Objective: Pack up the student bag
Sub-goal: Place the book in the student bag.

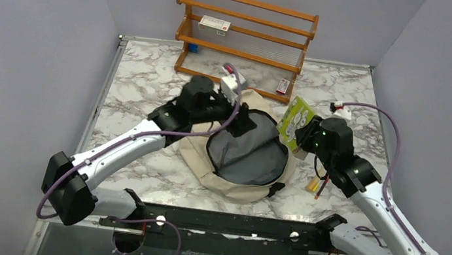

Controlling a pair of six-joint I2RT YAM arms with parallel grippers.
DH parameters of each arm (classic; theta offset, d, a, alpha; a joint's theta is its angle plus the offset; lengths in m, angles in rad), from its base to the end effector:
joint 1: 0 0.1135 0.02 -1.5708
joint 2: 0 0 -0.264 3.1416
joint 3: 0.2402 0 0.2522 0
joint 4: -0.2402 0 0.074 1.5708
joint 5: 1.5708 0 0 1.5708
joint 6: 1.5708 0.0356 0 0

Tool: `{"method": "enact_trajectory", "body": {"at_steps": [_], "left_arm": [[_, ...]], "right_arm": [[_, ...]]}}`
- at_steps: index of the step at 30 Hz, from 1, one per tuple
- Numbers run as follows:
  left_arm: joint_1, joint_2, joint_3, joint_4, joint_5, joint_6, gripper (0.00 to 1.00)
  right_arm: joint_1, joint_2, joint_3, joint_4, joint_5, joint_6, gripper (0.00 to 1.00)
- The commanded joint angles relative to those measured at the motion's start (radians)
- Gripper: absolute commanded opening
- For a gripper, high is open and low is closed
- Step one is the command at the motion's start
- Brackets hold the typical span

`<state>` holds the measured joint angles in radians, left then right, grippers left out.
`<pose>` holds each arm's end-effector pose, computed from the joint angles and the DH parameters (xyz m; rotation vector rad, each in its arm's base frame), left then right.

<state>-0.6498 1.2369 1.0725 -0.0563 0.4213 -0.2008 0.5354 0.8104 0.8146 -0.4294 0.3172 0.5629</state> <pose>0.2212 -0.1864 0.3587 0.7225 1.7377 -0.9739 0.1613 0.0828 0.3213 0.2320 1.9816 0.3973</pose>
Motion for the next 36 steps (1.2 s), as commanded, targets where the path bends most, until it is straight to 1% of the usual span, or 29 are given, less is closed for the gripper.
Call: {"method": "enact_trajectory", "body": {"at_steps": [1,2,3,8,10,13,15,20,23,27,29,32,33,36], "left_arm": [[-0.173,0.095,0.043,-0.209,-0.387,0.125,0.78],[-0.192,0.109,0.037,-0.21,-0.407,0.116,0.78],[-0.215,0.124,0.031,-0.211,-0.46,0.114,0.78],[-0.318,0.233,0.052,-0.25,-0.625,0.154,0.78],[-0.347,0.283,0.075,-0.266,-0.676,0.177,0.79],[-0.378,0.356,0.115,-0.278,-0.716,0.196,0.81],[-0.396,0.4,0.137,-0.284,-0.738,0.235,0.82],[-0.426,0.49,0.166,-0.321,-0.84,0.28,0.84],[-0.432,0.524,0.166,-0.336,-0.894,0.301,0.83],[-0.435,0.555,0.161,-0.352,-0.97,0.318,0.79],[-0.435,0.565,0.159,-0.354,-0.991,0.324,0.76],[-0.435,0.577,0.159,-0.356,-0.995,0.332,0.66],[-0.435,0.579,0.159,-0.355,-0.992,0.335,0.59],[-0.435,0.581,0.162,-0.355,-0.979,0.338,0.34]], "right_arm": [[-0.015,0.091,0.112,-0.082,0.074,-0.046,0.0],[-0.038,0.101,0.124,-0.077,0.04,-0.054,0.0],[-0.068,0.11,0.13,-0.068,-0.006,-0.064,0.0],[-0.351,0.152,0.142,-0.04,-0.349,-0.103,0.0],[-0.414,0.144,0.132,-0.016,-0.427,-0.093,0.01],[-0.426,0.13,0.122,0.002,-0.463,-0.073,0.0],[-0.426,0.123,0.11,0.009,-0.485,-0.059,0.0],[-0.428,0.086,0.074,0.039,-0.537,-0.032,0.01],[-0.427,0.062,0.063,0.049,-0.557,-0.021,0.01],[-0.428,0.015,0.047,0.061,-0.571,0.009,0.0],[-0.427,-0.009,0.038,0.065,-0.566,0.022,0.01],[-0.426,-0.049,0.028,0.06,-0.546,0.052,0.01],[-0.427,-0.062,0.024,0.06,-0.539,0.063,0.01],[-0.427,-0.09,0.021,0.041,-0.492,0.11,0.01]]}}
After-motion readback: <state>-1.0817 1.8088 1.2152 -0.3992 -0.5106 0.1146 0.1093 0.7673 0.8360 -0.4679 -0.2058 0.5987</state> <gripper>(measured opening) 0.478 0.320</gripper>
